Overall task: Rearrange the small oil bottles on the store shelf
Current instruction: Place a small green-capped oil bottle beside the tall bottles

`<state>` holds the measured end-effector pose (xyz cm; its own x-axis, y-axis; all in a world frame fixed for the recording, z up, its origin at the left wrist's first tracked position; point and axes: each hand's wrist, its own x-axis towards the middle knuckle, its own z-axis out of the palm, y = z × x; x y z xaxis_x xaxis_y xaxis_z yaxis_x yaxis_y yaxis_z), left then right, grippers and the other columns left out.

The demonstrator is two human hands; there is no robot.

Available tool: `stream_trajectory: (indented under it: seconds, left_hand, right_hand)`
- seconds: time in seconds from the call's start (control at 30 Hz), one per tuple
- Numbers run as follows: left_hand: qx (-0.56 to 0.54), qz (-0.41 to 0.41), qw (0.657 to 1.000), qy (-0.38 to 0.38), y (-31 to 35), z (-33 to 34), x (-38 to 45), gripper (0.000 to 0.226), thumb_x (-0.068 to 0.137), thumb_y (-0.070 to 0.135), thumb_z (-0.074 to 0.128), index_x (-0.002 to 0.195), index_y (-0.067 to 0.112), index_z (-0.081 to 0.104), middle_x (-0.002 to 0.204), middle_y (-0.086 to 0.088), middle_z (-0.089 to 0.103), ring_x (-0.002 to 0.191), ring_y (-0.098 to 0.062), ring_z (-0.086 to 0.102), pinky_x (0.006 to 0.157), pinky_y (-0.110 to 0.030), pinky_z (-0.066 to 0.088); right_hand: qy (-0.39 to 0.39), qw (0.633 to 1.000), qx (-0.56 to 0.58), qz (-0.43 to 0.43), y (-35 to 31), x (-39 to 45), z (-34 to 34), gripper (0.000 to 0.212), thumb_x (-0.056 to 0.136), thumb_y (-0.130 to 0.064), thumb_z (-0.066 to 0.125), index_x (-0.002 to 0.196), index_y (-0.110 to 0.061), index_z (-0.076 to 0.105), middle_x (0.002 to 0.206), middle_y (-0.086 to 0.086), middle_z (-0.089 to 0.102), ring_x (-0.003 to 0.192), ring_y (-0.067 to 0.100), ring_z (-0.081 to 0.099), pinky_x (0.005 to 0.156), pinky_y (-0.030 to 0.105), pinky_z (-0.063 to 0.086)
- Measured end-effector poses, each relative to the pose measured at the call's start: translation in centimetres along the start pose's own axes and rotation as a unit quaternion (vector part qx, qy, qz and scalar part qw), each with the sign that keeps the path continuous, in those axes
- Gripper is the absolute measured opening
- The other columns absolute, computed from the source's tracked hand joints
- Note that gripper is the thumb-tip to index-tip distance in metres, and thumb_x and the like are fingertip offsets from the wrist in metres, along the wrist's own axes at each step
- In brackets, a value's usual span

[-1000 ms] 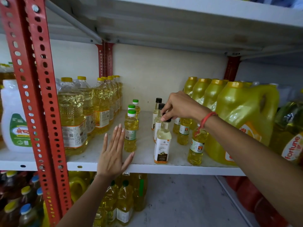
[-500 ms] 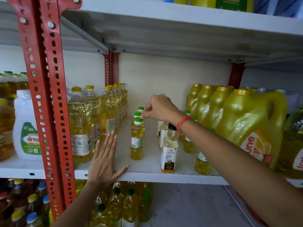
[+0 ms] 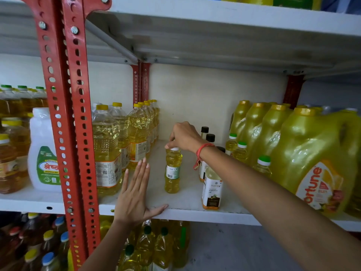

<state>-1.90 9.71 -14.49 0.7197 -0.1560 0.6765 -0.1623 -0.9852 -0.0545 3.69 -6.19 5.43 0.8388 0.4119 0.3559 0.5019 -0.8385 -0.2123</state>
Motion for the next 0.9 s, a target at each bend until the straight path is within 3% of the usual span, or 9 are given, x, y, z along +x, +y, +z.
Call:
stream_trajectory:
  seconds: [0.23, 0.43, 0.67, 0.9]
  left_hand:
    - [-0.002, -0.006, 1.0, -0.014, 0.2, -0.1, 0.0, 0.128, 0.073, 0.092, 0.04, 0.155, -0.004, 0.018, 0.165, -0.019, 0.016, 0.153, -0.03, 0.014, 0.124, -0.052, 0.003]
    - [-0.007, -0.013, 0.999, -0.034, 0.2, -0.4, 0.0, 0.129, 0.072, 0.093, 0.04, 0.155, -0.004, 0.017, 0.165, -0.019, 0.015, 0.153, -0.03, 0.013, 0.124, -0.052, 0.001]
    - [-0.014, -0.013, 0.999, -0.044, 0.2, -0.4, 0.1, 0.131, 0.07, 0.093, 0.041, 0.155, -0.004, 0.017, 0.165, -0.019, 0.014, 0.153, -0.03, 0.012, 0.124, -0.051, 0.0]
    - [-0.037, 0.012, 0.995, -0.096, -0.1, -0.4, 0.0, 0.151, 0.054, 0.103, 0.046, 0.157, -0.001, 0.009, 0.168, -0.015, 0.004, 0.153, -0.03, 0.009, 0.124, -0.048, -0.007]
  right_hand:
    - [-0.063, 0.998, 0.014, -0.002, -0.1, 0.4, -1.0, 0.035, 0.075, -0.016, 0.081, 0.108, -0.009, 0.076, 0.112, 0.007, 0.075, 0.106, 0.02, 0.067, 0.081, 0.02, 0.045]
    - [-0.019, 1.0, -0.004, -0.001, 0.0, 0.1, -0.4, 0.045, 0.076, -0.033, 0.079, 0.105, 0.0, 0.073, 0.105, 0.018, 0.074, 0.095, 0.031, 0.07, 0.09, 0.037, 0.056]
    - [-0.06, 0.998, 0.014, -0.008, -0.3, 0.1, -0.9, 0.038, 0.076, -0.021, 0.081, 0.11, -0.005, 0.074, 0.103, 0.014, 0.076, 0.074, 0.02, 0.068, 0.09, 0.03, 0.055]
    - [-0.042, 0.998, 0.039, 0.011, -0.5, -0.6, -0.4, 0.039, 0.072, -0.029, 0.083, 0.091, 0.004, 0.076, 0.084, 0.014, 0.079, 0.077, 0.023, 0.077, 0.085, 0.034, 0.059]
